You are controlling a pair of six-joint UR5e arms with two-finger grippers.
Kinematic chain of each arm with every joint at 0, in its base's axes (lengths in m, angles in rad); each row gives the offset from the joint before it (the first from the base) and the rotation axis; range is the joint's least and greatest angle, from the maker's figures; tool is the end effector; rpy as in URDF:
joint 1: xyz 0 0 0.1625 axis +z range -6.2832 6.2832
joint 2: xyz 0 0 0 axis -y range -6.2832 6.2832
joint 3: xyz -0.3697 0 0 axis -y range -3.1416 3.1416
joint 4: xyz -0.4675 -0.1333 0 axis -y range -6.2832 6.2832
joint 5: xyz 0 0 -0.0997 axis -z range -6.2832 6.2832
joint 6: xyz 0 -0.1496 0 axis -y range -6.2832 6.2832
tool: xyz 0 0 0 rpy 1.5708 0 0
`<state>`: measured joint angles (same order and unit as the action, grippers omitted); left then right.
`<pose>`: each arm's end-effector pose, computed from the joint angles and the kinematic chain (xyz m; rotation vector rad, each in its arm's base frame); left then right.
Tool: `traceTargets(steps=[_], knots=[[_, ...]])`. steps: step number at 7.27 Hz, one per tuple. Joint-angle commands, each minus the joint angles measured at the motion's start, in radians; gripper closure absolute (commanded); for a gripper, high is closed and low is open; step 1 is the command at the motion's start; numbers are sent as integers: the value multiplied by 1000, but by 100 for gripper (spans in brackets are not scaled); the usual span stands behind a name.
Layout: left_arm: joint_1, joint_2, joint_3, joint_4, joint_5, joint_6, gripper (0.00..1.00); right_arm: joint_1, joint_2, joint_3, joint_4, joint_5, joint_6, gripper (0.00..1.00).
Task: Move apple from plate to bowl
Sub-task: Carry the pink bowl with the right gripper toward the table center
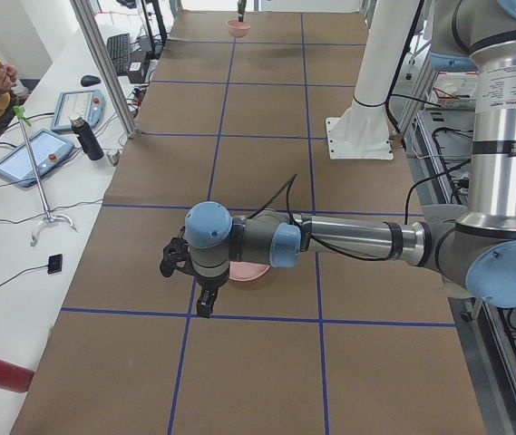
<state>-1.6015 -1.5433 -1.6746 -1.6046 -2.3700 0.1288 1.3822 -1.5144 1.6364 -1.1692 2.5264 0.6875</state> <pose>-0.0434 -0.5655 0.5891 0.1676 0.7881 0.1367 -0.1043 -0.6056 0.4996 0.0414 -1.0486 0.2024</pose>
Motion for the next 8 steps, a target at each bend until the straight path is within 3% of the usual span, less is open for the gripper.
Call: traceTargets(steps=[1,4,6,8], knots=[[0,0,0,0,0,0,2,-191,162,89,-3,-91,345,100],[0,-1,3,0,0,0,2,-467,369,95,-26,-314,763,100],[0,-1,3,0,0,0,2,-656,611,88,-394,-461,896,100],[0,-1,6,0,0,0,2,-794,686,39,-409,-584,1016,100]])
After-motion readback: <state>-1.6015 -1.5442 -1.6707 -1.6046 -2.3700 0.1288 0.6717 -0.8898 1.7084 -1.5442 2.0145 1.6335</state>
